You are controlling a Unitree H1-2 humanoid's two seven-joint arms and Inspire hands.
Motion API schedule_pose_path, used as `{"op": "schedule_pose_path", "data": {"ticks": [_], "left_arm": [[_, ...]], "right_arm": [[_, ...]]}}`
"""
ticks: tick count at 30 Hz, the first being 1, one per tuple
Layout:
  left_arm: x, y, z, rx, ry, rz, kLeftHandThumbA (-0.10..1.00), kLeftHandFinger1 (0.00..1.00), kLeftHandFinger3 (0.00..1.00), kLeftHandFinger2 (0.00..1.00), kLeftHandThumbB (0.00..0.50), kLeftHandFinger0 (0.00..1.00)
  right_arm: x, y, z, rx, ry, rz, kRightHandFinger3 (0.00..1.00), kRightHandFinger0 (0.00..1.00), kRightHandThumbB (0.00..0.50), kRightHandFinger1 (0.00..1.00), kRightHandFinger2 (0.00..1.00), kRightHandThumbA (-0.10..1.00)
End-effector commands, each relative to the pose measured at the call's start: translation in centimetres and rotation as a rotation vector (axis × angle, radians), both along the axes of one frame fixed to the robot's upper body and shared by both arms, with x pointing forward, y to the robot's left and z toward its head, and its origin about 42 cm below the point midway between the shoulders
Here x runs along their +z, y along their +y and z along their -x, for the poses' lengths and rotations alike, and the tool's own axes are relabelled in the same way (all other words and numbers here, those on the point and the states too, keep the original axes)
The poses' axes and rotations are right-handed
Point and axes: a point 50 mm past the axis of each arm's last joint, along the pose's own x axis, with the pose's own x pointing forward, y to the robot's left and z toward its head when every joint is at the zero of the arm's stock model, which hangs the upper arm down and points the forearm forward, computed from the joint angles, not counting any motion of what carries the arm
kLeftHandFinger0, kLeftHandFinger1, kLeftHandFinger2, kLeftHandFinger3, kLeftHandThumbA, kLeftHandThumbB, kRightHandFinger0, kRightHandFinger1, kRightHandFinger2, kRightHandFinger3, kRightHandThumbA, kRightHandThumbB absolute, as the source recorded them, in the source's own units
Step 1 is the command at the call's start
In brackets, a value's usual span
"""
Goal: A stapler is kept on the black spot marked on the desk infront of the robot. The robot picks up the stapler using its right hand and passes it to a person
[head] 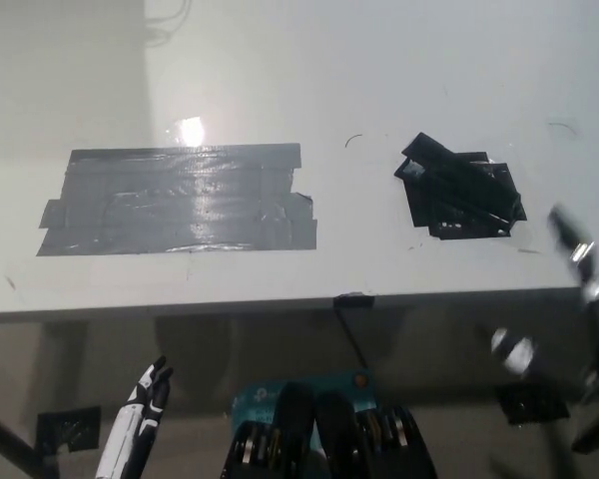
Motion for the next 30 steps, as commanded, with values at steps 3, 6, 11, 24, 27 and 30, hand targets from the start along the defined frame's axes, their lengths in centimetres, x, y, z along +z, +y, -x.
{"op": "schedule_pose_path", "data": {"ticks": [3, 6, 11, 24, 27, 30], "left_arm": [[0.9, -0.1, -0.2, 0.004, -0.076, -0.011, 1.0, 1.0, 1.0, 1.0, 0.401, 1.0], [1.0, -0.1, -0.6, 0.004, -0.08, -0.004, 1.0, 1.0, 1.0, 1.0, 0.399, 1.0], [0.9, -0.3, -0.8, -0.007, -0.074, -0.006, 1.0, 1.0, 1.0, 1.0, 0.411, 1.0], [0.8, -0.6, -0.9, -0.017, -0.079, -0.024, 1.0, 1.0, 1.0, 1.0, 0.414, 1.0], [0.8, -0.5, -1.0, -0.012, -0.08, -0.02, 1.0, 1.0, 1.0, 1.0, 0.409, 1.0], [0.9, -0.5, -1.4, -0.012, -0.079, -0.024, 1.0, 1.0, 1.0, 1.0, 0.415, 1.0]], "right_arm": [[8.8, -2.0, -7.5, -0.022, 0.1, 0.308, 1.0, 1.0, 0.224, 1.0, 1.0, 1.0], [10.0, -1.8, -13.0, -0.025, 0.186, 0.362, 1.0, 1.0, 0.241, 1.0, 1.0, 1.0], [10.4, -1.2, -19.1, -0.064, 0.323, 0.442, 1.0, 1.0, 0.242, 1.0, 1.0, 1.0], [9.5, 1.0, -27.1, -0.047, 0.599, 0.45, 1.0, 1.0, 0.329, 1.0, 1.0, 1.0], [9.3, 1.6, -27.9, -0.029, 0.64, 0.399, 1.0, 1.0, 0.354, 1.0, 1.0, 1.0], [9.2, 2.4, -28.8, -0.04, 0.674, 0.423, 1.0, 1.0, 0.312, 1.0, 1.0, 1.0]]}}
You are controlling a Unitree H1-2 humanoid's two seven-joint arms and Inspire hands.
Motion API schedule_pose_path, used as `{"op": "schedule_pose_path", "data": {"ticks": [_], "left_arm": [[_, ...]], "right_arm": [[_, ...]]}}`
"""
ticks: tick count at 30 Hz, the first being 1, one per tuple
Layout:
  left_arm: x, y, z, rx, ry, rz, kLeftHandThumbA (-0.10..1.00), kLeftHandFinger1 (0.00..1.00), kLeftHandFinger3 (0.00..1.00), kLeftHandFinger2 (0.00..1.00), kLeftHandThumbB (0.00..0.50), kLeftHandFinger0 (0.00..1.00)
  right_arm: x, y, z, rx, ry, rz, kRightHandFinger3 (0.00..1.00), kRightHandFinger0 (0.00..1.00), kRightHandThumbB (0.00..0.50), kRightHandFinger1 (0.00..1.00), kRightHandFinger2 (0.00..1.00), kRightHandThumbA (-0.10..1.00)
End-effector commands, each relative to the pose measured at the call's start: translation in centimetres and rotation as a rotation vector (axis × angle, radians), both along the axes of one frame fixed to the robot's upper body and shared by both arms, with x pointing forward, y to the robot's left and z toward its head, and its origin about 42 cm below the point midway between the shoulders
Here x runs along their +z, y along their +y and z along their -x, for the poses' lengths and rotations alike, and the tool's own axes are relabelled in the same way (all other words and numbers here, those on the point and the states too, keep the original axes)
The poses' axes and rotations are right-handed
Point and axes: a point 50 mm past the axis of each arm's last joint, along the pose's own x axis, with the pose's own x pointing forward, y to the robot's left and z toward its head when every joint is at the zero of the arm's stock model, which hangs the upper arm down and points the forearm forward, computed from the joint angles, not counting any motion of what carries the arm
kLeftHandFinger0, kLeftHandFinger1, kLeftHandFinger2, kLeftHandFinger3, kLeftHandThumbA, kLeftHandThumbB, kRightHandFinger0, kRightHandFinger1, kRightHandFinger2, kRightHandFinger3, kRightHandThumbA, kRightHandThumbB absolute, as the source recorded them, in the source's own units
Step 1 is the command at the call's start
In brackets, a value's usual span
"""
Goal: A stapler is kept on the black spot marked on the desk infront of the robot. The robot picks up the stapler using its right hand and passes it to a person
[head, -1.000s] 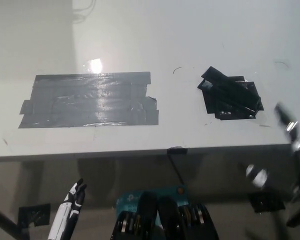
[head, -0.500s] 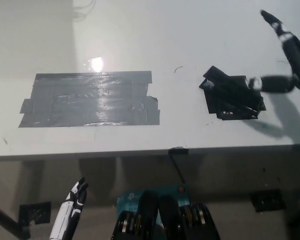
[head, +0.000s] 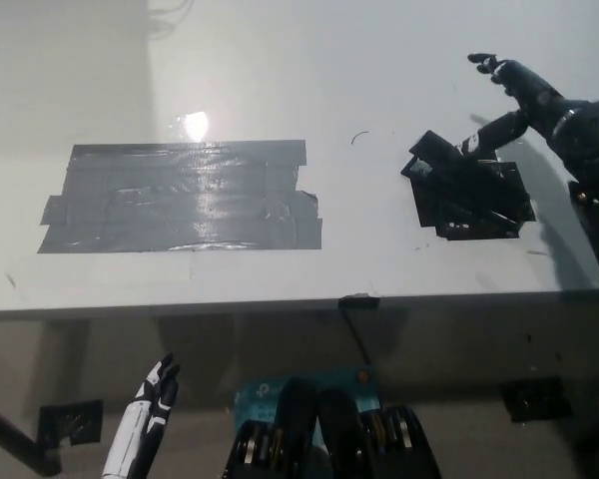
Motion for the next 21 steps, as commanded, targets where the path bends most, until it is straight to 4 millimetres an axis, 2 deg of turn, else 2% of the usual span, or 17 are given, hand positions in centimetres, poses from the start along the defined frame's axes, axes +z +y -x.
{"op": "schedule_pose_path", "data": {"ticks": [1, 4, 5, 10, 14, 15, 19, 20, 21], "left_arm": [[0.9, 0.0, -0.7, 0.003, -0.061, -0.011, 1.0, 1.0, 1.0, 1.0, 0.417, 1.0], [1.0, 0.0, -0.9, 0.002, -0.063, -0.015, 1.0, 1.0, 1.0, 1.0, 0.402, 1.0], [1.0, 0.0, -0.8, 0.0, -0.074, -0.01, 1.0, 1.0, 1.0, 1.0, 0.381, 1.0], [1.2, -0.2, -1.1, -0.007, -0.07, 0.007, 1.0, 1.0, 1.0, 1.0, 0.398, 1.0], [1.4, -0.1, -1.1, -0.007, -0.081, 0.014, 1.0, 1.0, 1.0, 1.0, 0.357, 1.0], [1.4, -0.1, -1.2, -0.007, -0.08, 0.015, 1.0, 1.0, 1.0, 1.0, 0.36, 1.0], [1.5, 0.0, -1.2, -0.01, -0.082, 0.014, 1.0, 1.0, 1.0, 1.0, 0.353, 1.0], [1.5, 0.0, -1.3, -0.012, -0.083, 0.015, 1.0, 1.0, 1.0, 1.0, 0.357, 1.0], [1.6, 0.0, -1.3, -0.012, -0.082, 0.017, 1.0, 1.0, 1.0, 1.0, 0.358, 1.0]], "right_arm": [[3.0, 1.7, -1.7, 0.001, 0.016, -0.014, 1.0, 1.0, 0.319, 1.0, 1.0, 1.0], [2.6, 1.9, -2.2, -0.008, 0.031, 0.003, 1.0, 1.0, 0.321, 1.0, 1.0, 1.0], [2.2, 2.0, -2.2, -0.007, 0.031, 0.008, 1.0, 1.0, 0.328, 1.0, 1.0, 1.0], [1.7, 2.0, -2.3, 0.001, 0.047, 0.015, 1.0, 1.0, 0.345, 1.0, 1.0, 1.0], [1.0, 2.4, -2.3, -0.01, 0.055, -0.026, 1.0, 1.0, 0.341, 1.0, 1.0, 1.0], [0.9, 2.5, -2.4, -0.012, 0.053, -0.025, 1.0, 1.0, 0.335, 1.0, 1.0, 1.0], [-0.1, 2.3, -2.6, 0.019, 0.058, 0.046, 1.0, 1.0, 0.258, 1.0, 1.0, 1.0], [-0.4, 2.1, -2.7, 0.023, 0.055, 0.057, 1.0, 1.0, 0.254, 1.0, 1.0, 1.0], [-0.7, 2.0, -2.7, 0.022, 0.061, 0.071, 1.0, 1.0, 0.273, 1.0, 1.0, 1.0]]}}
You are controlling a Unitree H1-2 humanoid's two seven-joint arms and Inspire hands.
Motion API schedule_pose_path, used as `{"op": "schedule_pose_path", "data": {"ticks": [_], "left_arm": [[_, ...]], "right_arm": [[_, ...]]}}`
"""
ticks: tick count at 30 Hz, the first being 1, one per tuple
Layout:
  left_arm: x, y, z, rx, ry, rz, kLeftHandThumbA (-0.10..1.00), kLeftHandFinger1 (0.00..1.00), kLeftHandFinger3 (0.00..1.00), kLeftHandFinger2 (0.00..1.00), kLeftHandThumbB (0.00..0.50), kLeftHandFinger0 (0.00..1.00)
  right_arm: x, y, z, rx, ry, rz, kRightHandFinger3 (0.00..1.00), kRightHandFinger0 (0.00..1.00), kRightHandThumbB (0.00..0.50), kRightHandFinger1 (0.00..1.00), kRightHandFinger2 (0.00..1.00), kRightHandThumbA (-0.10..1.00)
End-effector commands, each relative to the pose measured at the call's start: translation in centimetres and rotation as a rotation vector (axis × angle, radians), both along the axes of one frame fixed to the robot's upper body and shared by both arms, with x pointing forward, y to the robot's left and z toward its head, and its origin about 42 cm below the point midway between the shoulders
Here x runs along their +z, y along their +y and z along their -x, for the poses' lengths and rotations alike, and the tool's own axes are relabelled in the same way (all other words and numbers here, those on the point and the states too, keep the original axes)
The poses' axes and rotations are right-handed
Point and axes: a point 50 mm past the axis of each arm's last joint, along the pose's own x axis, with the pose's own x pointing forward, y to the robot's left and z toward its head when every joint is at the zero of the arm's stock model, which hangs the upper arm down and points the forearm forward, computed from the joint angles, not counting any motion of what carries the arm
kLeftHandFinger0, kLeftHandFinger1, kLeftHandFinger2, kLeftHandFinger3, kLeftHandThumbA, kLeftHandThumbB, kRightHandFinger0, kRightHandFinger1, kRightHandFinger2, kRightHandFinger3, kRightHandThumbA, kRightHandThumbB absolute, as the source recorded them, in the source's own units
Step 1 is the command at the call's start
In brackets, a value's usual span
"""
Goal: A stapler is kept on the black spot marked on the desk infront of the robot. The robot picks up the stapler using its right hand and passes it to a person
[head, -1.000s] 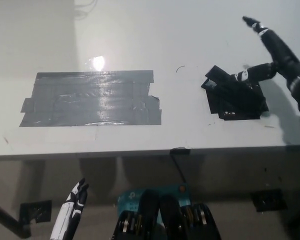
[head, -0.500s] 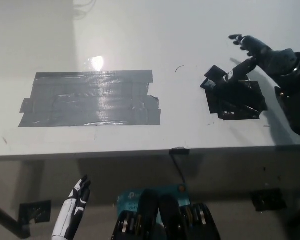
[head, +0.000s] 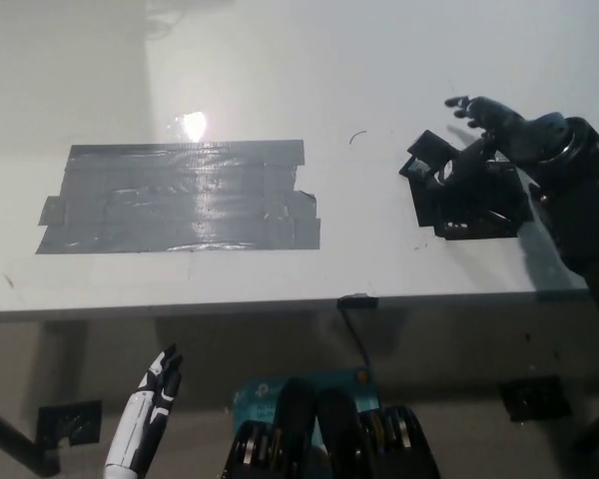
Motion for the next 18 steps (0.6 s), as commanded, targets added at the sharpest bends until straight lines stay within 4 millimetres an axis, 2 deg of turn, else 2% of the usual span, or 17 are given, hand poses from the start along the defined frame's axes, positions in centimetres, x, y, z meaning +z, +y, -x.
{"op": "schedule_pose_path", "data": {"ticks": [1, 3, 4, 10, 11, 14, 17, 18], "left_arm": [[1.2, 0.2, -0.4, -0.005, -0.063, 0.016, 1.0, 1.0, 1.0, 1.0, 0.358, 1.0], [1.1, 0.3, -0.4, -0.004, -0.061, 0.01, 1.0, 1.0, 1.0, 1.0, 0.362, 1.0], [1.2, 0.3, -0.4, -0.005, -0.061, 0.008, 1.0, 1.0, 1.0, 1.0, 0.36, 1.0], [1.2, 0.2, -0.5, -0.01, -0.059, 0.011, 1.0, 1.0, 1.0, 1.0, 0.369, 1.0], [1.3, 0.2, -0.5, -0.01, -0.055, 0.006, 1.0, 1.0, 1.0, 1.0, 0.368, 1.0], [1.3, 0.2, -0.5, -0.012, -0.055, 0.006, 1.0, 1.0, 1.0, 1.0, 0.359, 1.0], [1.3, 0.2, -0.6, -0.016, -0.056, 0.001, 1.0, 1.0, 1.0, 1.0, 0.365, 1.0], [1.4, 0.2, -0.7, -0.018, -0.058, 0.001, 1.0, 1.0, 1.0, 1.0, 0.363, 1.0]], "right_arm": [[3.2, 0.6, -1.1, 0.047, -0.106, 0.045, 1.0, 1.0, 0.278, 1.0, 1.0, 1.0], [2.4, 0.5, -0.9, 0.048, -0.081, 0.115, 1.0, 1.0, 0.3, 1.0, 1.0, 1.0], [2.2, 0.5, -0.8, 0.064, -0.08, 0.151, 1.0, 1.0, 0.293, 1.0, 1.0, 1.0], [1.6, 0.7, -0.6, 0.084, -0.07, 0.181, 1.0, 1.0, 0.314, 1.0, 1.0, 1.0], [1.4, 1.0, -0.6, 0.096, -0.061, 0.168, 1.0, 1.0, 0.291, 1.0, 1.0, 1.0], [1.1, 1.7, -0.6, 0.115, -0.032, 0.135, 1.0, 1.0, 0.271, 1.0, 1.0, 1.0], [0.9, 2.2, -0.6, 0.108, -0.07, 0.121, 1.0, 1.0, 0.231, 1.0, 1.0, 1.0], [0.8, 2.4, -0.6, 0.095, -0.081, 0.116, 0.82, 0.9, 0.183, 0.82, 0.83, 0.94]]}}
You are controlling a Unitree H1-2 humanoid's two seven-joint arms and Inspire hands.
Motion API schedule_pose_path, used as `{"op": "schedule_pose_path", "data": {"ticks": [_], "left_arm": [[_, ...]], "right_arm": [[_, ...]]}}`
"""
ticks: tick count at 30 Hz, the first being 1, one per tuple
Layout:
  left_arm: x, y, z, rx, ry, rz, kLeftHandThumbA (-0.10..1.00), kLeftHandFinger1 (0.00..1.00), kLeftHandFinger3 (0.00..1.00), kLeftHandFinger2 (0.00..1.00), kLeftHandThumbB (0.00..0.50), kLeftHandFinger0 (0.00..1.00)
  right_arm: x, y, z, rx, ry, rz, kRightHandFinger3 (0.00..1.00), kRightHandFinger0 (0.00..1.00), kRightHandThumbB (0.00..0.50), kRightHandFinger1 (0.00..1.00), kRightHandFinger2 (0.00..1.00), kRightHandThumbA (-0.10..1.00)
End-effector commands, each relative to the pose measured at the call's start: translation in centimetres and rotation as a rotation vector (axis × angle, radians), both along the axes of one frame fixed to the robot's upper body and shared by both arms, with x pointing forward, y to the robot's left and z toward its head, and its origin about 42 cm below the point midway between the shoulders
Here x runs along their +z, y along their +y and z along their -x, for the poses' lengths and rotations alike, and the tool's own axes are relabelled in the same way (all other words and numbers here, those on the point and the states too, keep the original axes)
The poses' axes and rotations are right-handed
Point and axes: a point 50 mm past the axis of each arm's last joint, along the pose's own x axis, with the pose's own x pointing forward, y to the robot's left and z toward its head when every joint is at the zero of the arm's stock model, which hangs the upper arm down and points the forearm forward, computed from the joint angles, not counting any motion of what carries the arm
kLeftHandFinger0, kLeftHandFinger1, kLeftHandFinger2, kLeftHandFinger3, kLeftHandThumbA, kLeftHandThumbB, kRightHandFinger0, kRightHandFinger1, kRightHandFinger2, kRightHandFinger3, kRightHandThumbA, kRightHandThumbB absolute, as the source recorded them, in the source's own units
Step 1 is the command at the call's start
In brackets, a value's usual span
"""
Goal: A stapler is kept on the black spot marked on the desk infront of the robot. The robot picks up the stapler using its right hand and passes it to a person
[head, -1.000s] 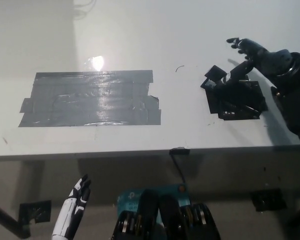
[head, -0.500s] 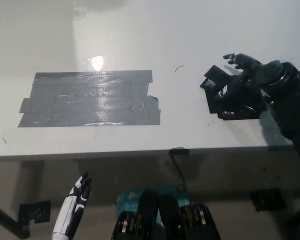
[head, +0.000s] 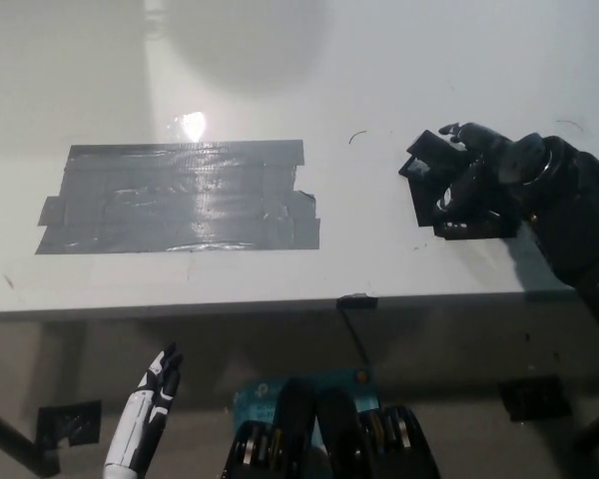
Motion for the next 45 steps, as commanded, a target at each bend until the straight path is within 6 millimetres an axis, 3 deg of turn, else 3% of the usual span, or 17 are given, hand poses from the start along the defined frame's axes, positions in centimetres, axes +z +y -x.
{"op": "schedule_pose_path", "data": {"ticks": [1, 2, 3, 4, 5, 6, 11, 13, 16, 19, 25, 26, 27, 29, 31, 34, 45], "left_arm": [[1.4, 0.2, -0.7, -0.019, -0.06, -0.008, 1.0, 1.0, 1.0, 1.0, 0.363, 1.0], [1.4, 0.3, -0.8, -0.022, -0.062, -0.015, 1.0, 1.0, 1.0, 1.0, 0.369, 1.0], [1.5, 0.3, -0.9, -0.022, -0.065, -0.019, 1.0, 1.0, 1.0, 1.0, 0.374, 1.0], [1.6, 0.2, -1.1, -0.024, -0.068, -0.023, 1.0, 1.0, 1.0, 1.0, 0.378, 1.0], [1.7, 0.2, -1.2, -0.025, -0.068, -0.019, 1.0, 1.0, 1.0, 1.0, 0.381, 1.0], [1.7, 0.3, -1.2, -0.026, -0.068, -0.016, 1.0, 1.0, 1.0, 1.0, 0.377, 1.0], [1.8, 0.4, -1.4, -0.028, -0.067, -0.005, 1.0, 1.0, 1.0, 1.0, 0.369, 1.0], [1.8, 0.4, -1.5, -0.032, -0.063, -0.007, 1.0, 1.0, 1.0, 1.0, 0.382, 1.0], [1.9, 0.4, -1.5, -0.037, -0.07, -0.012, 1.0, 1.0, 1.0, 1.0, 0.385, 1.0], [2.0, 0.4, -1.5, -0.04, -0.069, -0.017, 1.0, 1.0, 1.0, 1.0, 0.401, 1.0], [2.2, 0.4, -2.1, -0.04, -0.072, -0.024, 1.0, 1.0, 1.0, 0.98, 0.432, 1.0], [2.3, 0.4, -2.1, -0.041, -0.07, -0.02, 1.0, 1.0, 1.0, 0.98, 0.421, 1.0], [2.3, 0.4, -2.1, -0.042, -0.072, -0.017, 1.0, 1.0, 1.0, 0.98, 0.413, 1.0], [2.4, 0.4, -2.3, -0.045, -0.077, -0.013, 1.0, 1.0, 1.0, 0.97, 0.424, 1.0], [2.5, 0.4, -2.4, -0.044, -0.078, -0.013, 1.0, 1.0, 1.0, 0.96, 0.427, 1.0], [2.6, 0.4, -2.6, -0.045, -0.077, -0.005, 1.0, 1.0, 1.0, 0.97, 0.441, 1.0], [2.4, 0.5, -2.9, -0.04, -0.074, 0.016, 1.0, 1.0, 1.0, 0.97, 0.445, 1.0]], "right_arm": [[2.5, 1.7, -0.8, 0.031, -0.101, -0.03, 0.65, 0.74, 0.165, 0.66, 0.66, 0.9], [2.4, 1.9, -0.7, 0.025, -0.11, -0.034, 0.3, 0.24, 0.094, 0.24, 0.28, 0.82], [2.3, 2.0, -0.7, 0.023, -0.13, -0.019, 0.18, 0.08, 0.075, 0.05, 0.11, 0.78], [2.1, 2.2, -0.6, 0.019, -0.173, 0.023, 0.26, 0.02, 0.058, 0.01, 0.06, 0.73], [1.9, 2.2, -0.6, 0.015, -0.188, 0.036, 0.34, 0.0, 0.028, 0.09, 0.2, 0.69], [1.7, 2.3, -0.6, 0.015, -0.197, 0.041, 0.39, 0.15, 0.02, 0.27, 0.35, 0.7], [1.2, 1.9, -0.5, 0.016, -0.2, 0.034, 0.35, 0.17, 0.012, 0.36, 0.51, 0.77], [1.0, 1.4, -0.4, 0.005, -0.202, 0.017, 0.32, 0.18, 0.006, 0.46, 0.68, 0.78], [0.9, 0.8, -0.3, -0.005, -0.206, -0.003, 0.44, 0.16, 0.002, 0.54, 0.83, 0.77], [0.8, 0.1, -0.3, -0.019, -0.19, -0.065, 0.5, 0.05, 0.0, 0.46, 0.78, 0.76], [1.2, -2.2, -0.7, -0.126, -0.092, -0.332, 0.37, 0.0, 0.0, 0.27, 0.55, 0.8], [1.4, -3.0, -0.9, -0.158, -0.048, -0.458, 0.37, 0.0, 0.0, 0.08, 0.41, 0.79], [1.5, -3.6, -0.9, -0.19, -0.014, -0.564, 0.35, 0.0, 0.0, 0.02, 0.34, 0.76], [2.0, -5.2, -1.1, -0.283, 0.065, -0.866, 0.37, 0.0, 0.011, 0.0, 0.23, 0.65], [2.5, -5.8, -1.2, -0.299, 0.085, -0.921, 0.35, 0.0, 0.016, 0.0, 0.2, 0.68], [4.0, -7.2, -1.6, -0.293, 0.114, -1.043, 0.2, 0.0, 0.005, 0.0, 0.01, 0.79], [9.2, -8.4, -2.5, -0.166, 0.109, -1.384, 0.16, 0.0, 0.0, 0.0, 0.0, 0.77]]}}
